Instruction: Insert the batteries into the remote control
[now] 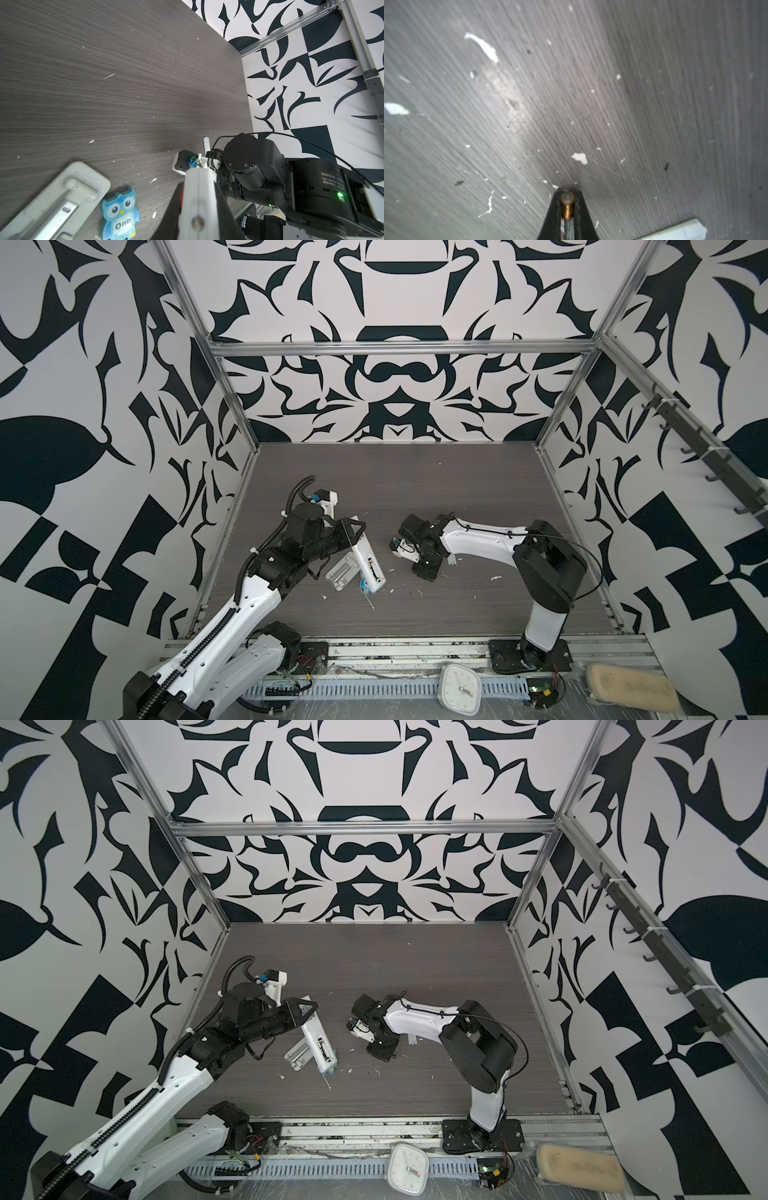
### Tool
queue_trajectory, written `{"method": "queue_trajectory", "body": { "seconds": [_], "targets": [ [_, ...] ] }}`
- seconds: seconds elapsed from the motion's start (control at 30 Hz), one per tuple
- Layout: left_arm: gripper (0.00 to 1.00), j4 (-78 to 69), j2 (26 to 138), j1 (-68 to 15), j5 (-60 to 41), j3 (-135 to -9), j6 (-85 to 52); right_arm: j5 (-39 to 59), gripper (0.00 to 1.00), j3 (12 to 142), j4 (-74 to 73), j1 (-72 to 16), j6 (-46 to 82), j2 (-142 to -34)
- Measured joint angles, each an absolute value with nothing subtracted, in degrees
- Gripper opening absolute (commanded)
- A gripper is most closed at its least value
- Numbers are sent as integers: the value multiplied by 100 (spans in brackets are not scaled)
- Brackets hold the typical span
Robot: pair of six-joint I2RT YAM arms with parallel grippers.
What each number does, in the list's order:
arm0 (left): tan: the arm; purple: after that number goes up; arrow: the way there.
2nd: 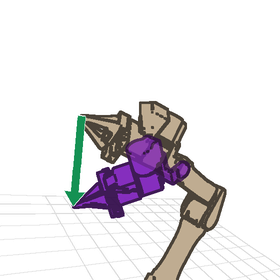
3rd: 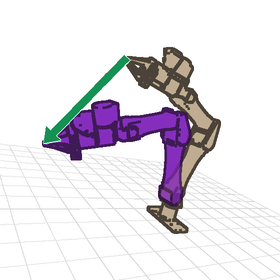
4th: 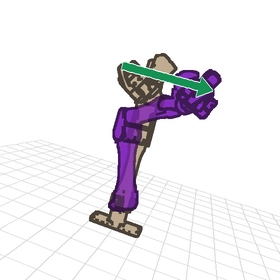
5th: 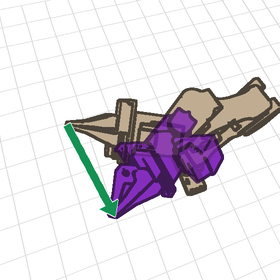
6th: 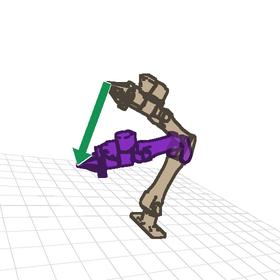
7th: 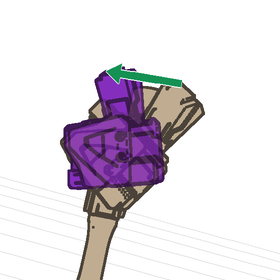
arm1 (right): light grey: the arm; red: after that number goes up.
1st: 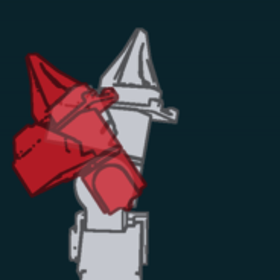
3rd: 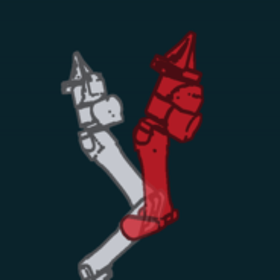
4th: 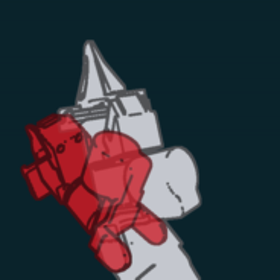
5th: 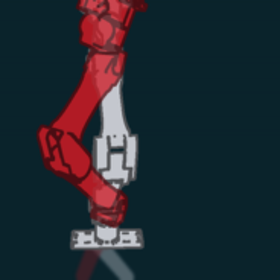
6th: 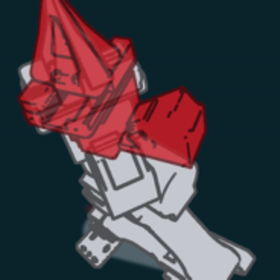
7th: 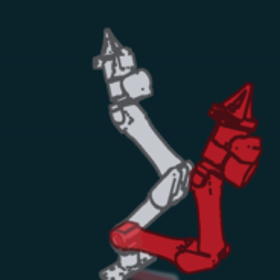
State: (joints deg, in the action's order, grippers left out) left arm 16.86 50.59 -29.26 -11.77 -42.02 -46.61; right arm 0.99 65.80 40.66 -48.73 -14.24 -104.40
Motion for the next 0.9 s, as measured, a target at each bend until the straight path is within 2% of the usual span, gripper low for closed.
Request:
{"method": "queue_trajectory", "body": {
  "seconds": [0.5, 0.73, 0.9],
  "targets": [
    [0, 1697, 5072, -2926, -1247, -4202, -4674, 255, 33, 6482, 4023, -4873, -1372, -10162],
    [0, 1693, 5046, -2926, -1247, -4193, -4683, 233, 38, 6488, 4069, -4873, -1168, -9955],
    [0, 1603, 4888, -2926, -1286, -4047, -4661, 244, 44, 6641, 4381, -4838, -508, -9631]
  ]
}}
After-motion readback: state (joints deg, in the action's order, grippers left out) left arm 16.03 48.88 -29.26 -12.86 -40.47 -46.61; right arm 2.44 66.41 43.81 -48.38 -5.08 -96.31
